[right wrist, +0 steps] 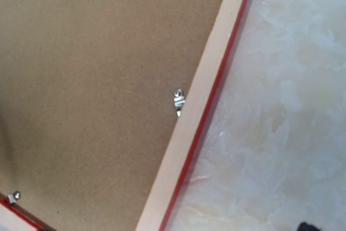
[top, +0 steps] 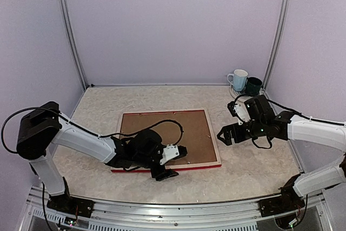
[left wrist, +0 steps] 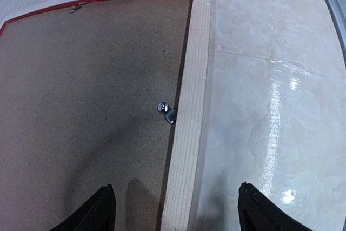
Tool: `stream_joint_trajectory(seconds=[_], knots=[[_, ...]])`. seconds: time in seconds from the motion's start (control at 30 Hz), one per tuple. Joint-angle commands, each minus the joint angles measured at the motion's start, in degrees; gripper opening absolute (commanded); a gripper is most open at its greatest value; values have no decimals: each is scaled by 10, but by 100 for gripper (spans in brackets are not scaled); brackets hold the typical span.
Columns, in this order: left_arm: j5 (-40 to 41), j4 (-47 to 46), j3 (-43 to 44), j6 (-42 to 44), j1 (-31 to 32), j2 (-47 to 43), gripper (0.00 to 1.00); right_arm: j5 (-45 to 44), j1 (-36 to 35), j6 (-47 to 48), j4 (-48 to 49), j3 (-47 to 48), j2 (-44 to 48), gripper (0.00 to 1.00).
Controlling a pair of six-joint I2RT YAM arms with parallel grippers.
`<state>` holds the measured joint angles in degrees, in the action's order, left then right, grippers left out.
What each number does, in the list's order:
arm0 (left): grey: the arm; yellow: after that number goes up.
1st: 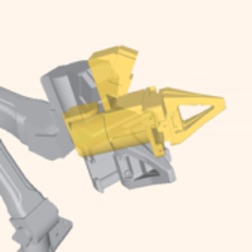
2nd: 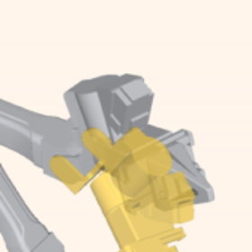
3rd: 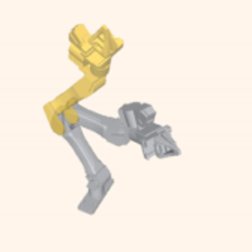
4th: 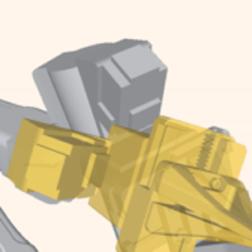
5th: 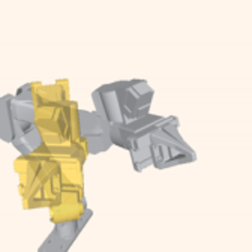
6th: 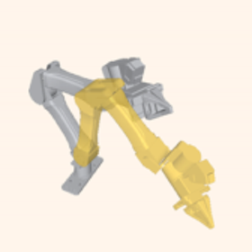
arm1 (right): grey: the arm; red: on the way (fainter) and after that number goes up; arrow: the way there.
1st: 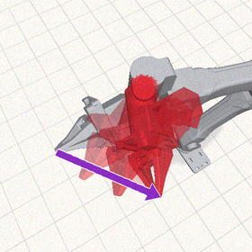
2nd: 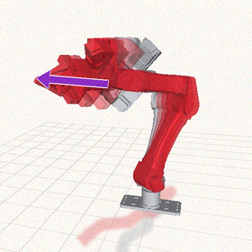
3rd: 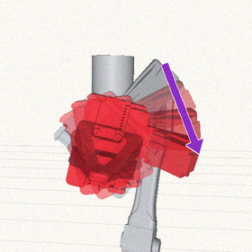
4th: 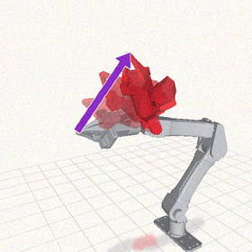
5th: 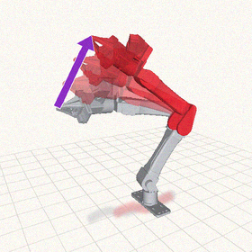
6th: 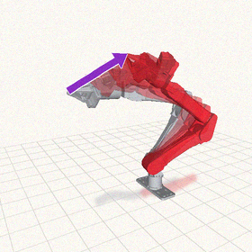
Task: Put the photo into the frame
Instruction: Pick up the photo frame from the center of the board.
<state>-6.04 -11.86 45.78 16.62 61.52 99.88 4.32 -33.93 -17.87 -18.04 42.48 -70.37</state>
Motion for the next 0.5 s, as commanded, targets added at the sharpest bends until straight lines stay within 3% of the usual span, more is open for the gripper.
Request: stream_joint_trajectory(seconds=[0.0, 0.23, 0.47], knots=[[-10, 6, 20, 16, 3, 24, 72, 9, 5, -3, 14, -8, 14, 99], [-14, -1, 15, 10, 2, 38, 42, 11, 7, -5, 18, -12, 18, 99], [-14, 3, 13, 6, 3, 42, 26, 13, 8, -6, 16, -8, 36, 99]])
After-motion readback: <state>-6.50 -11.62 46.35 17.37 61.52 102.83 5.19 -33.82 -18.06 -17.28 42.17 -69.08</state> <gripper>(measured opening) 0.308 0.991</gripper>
